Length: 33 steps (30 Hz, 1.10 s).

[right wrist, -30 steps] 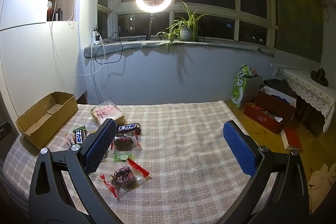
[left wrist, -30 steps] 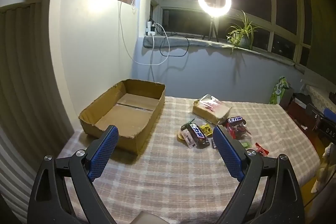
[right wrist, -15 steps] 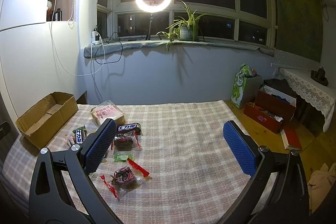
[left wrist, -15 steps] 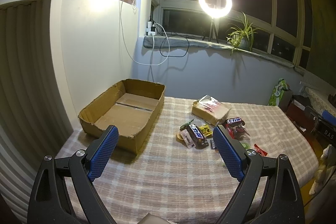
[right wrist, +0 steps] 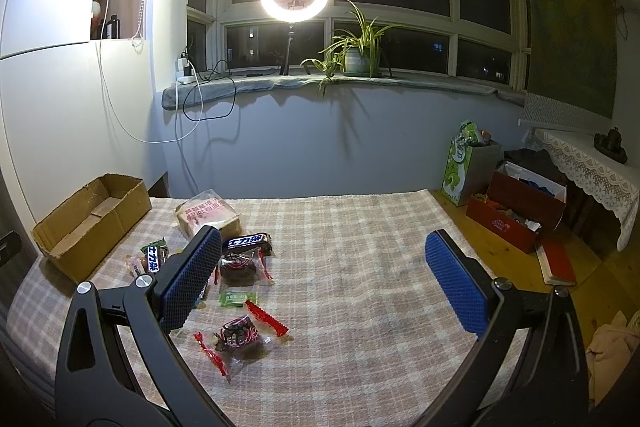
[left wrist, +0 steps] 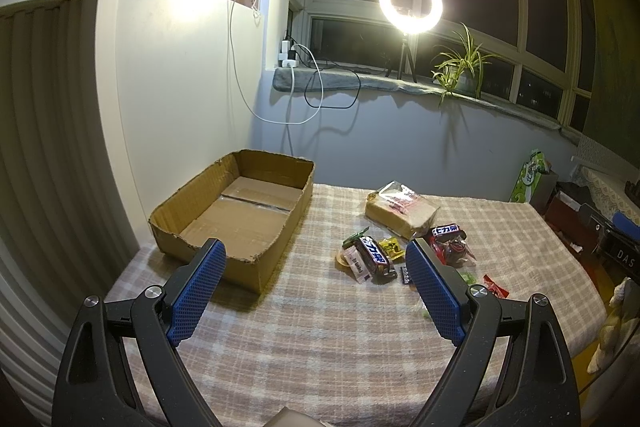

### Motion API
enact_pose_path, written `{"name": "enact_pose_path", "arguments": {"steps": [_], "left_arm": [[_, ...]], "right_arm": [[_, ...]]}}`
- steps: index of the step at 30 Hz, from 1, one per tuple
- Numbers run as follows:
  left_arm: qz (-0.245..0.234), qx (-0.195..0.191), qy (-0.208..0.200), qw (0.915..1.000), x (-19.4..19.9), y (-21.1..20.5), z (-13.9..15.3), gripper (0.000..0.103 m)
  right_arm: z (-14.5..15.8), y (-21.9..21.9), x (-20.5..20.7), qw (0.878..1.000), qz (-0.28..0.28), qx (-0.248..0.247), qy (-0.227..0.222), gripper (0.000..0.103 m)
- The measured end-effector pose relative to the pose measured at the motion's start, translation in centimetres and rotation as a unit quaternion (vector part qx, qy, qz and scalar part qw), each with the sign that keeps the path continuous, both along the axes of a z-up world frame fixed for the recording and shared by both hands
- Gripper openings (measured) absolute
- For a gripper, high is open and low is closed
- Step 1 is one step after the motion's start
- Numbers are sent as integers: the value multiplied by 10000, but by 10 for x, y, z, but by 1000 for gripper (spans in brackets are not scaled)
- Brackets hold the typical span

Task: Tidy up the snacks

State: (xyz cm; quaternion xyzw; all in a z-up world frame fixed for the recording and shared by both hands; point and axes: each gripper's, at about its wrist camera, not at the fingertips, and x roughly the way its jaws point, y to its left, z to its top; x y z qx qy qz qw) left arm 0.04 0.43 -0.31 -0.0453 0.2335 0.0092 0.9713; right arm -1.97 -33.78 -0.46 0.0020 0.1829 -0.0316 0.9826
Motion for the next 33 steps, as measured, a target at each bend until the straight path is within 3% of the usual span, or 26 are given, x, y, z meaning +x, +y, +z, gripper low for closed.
{"name": "enact_pose_path", "arguments": {"steps": [33], "left_arm": [[1, -13, 12, 10000, 0, 0, -2, 92]], "right_arm": [[-6, 3, 3, 10000, 46, 11, 59, 103]]}}
